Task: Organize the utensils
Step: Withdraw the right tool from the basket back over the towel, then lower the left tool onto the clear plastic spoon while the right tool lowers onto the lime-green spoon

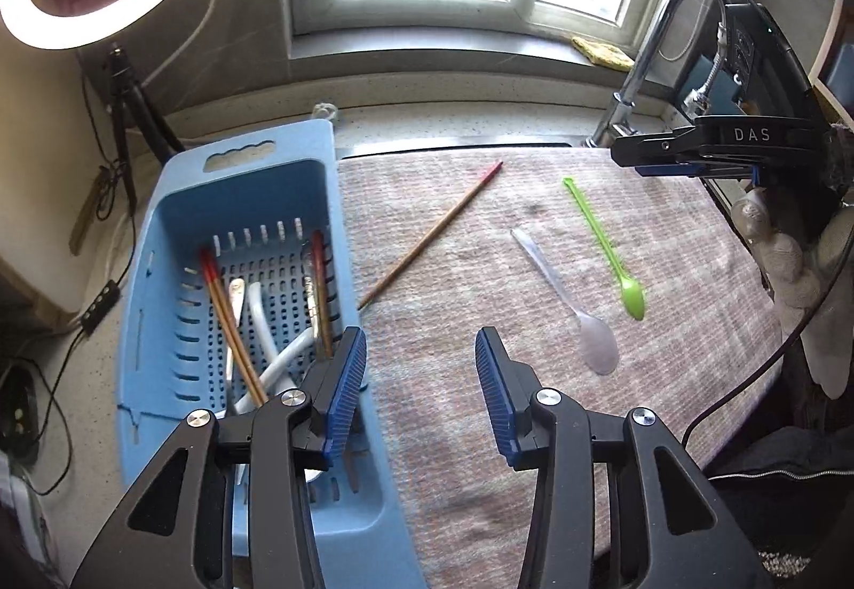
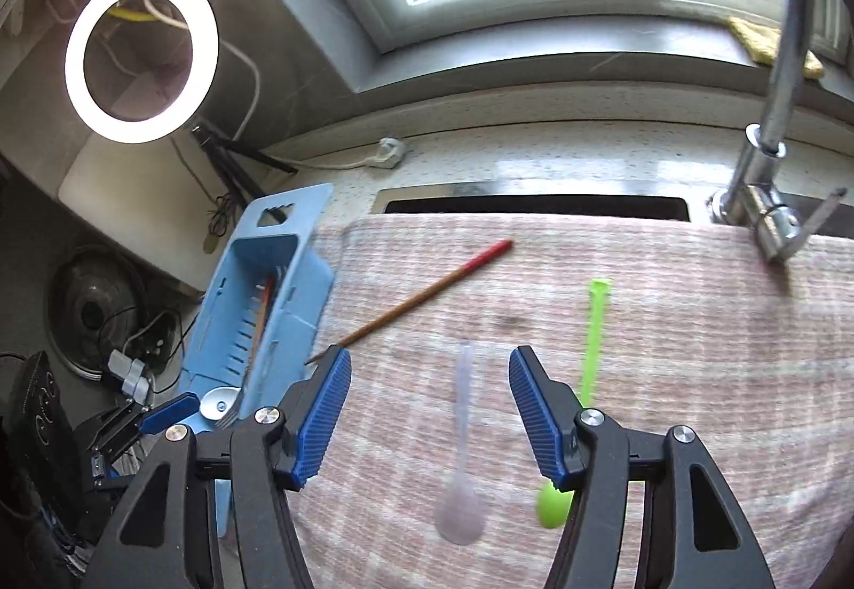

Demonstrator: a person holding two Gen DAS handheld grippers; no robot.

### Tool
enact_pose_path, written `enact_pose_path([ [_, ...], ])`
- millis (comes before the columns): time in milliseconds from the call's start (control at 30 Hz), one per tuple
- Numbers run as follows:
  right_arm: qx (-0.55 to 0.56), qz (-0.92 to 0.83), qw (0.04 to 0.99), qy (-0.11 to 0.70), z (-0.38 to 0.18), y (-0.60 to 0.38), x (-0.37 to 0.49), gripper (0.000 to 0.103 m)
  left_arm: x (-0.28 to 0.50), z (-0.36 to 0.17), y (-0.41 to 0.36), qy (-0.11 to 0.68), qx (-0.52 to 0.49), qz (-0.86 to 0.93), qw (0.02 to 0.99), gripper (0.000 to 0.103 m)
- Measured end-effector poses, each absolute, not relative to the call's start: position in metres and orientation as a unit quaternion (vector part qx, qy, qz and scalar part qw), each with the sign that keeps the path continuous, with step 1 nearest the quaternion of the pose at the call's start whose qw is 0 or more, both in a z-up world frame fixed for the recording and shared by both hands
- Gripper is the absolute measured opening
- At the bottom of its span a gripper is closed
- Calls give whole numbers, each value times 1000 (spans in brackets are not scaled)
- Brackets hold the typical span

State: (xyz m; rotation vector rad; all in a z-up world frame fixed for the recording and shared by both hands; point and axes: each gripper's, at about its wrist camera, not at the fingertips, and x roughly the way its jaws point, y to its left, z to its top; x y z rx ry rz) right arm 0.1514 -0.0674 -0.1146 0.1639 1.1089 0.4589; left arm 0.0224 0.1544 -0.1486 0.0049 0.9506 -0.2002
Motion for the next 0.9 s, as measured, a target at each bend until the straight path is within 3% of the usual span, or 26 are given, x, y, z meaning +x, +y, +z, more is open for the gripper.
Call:
enact_pose_path([
  [333, 123, 135, 813, 554, -148, -144, 145, 58, 54, -173, 92, 483, 16, -162, 861, 41],
  [567, 145, 131, 793, 578, -171, -145, 146, 57, 71, -204, 57, 515, -7, -177, 839, 41],
  [767, 144, 147, 776, 597, -187, -127, 154, 44, 80, -217, 45, 530, -26, -176, 829, 41],
  [900, 132, 152, 767, 610, -199, -113, 162, 41, 88, -224, 49, 539, -49, -166, 824, 41],
])
